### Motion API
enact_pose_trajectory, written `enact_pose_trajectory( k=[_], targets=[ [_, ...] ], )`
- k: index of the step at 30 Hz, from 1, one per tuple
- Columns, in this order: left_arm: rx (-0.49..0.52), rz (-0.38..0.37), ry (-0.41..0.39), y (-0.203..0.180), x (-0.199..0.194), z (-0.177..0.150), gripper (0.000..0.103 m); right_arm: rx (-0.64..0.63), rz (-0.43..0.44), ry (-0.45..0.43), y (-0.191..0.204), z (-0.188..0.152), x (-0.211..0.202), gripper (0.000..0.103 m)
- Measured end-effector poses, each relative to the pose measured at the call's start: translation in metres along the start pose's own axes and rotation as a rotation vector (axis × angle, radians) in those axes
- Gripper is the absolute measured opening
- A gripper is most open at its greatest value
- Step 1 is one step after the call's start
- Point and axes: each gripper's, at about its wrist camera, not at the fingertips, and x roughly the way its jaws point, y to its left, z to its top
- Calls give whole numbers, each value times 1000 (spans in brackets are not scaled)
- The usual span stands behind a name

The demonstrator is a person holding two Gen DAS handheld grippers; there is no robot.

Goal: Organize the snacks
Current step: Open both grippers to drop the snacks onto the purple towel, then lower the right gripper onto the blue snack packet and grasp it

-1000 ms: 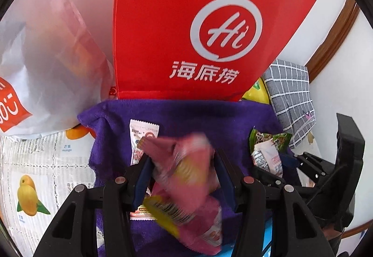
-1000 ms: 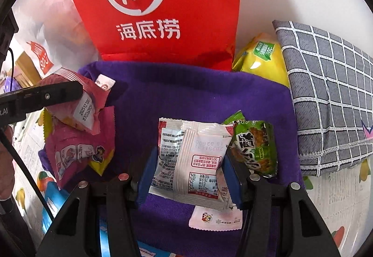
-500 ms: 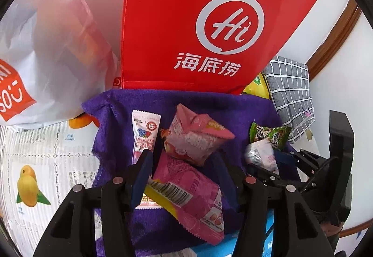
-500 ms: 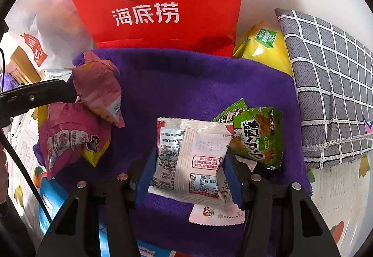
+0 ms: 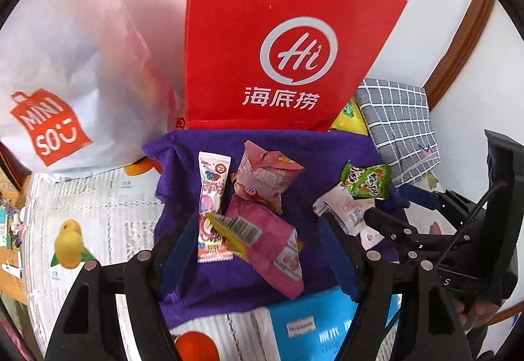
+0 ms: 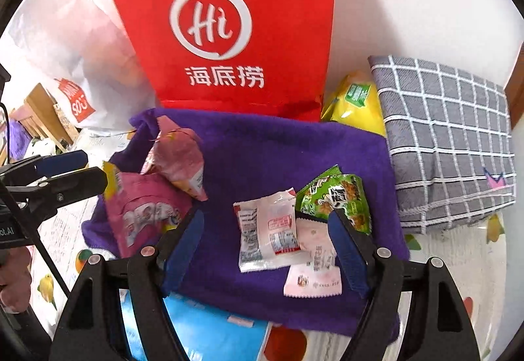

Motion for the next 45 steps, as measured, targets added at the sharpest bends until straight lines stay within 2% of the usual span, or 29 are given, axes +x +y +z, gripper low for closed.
enact_pose_trajectory(
  k=[5,8,10,16,20,24,29,33,45],
  targets=[
    [-10,-7,-28,-5,-25,-12,73,-4,-15,-30,8,-20,-37,78],
    [-12,-22,-54,-9,-44,-23,73,1,-35,-58,14,-31,-58,84],
    [-9,-25,-68,-11,-54,-30,73,19,-64,-81,19,-41,-73,88],
    [-13,-58,-100,-15,-78,-52,73,36,-152,-108,27,-66,-101,89],
    [-26,-71,-108,-13,-90,-67,73,51,-130,-108,27,-87,-112,88],
    [-33,-78,-118,-9,-101,-83,73,70,-145,-121,29,-107,-118,88],
    [-37,-83,-112,-7,-109,-103,73,95,-111,-86,27,-129,-115,88],
    [-22,-66,-107,-6,-113,-117,73,101,-120,-103,26,-148,-115,84],
    [-78,-40,-58,16,-108,-154,73,161,38,21,20,-183,-86,84]
  ],
)
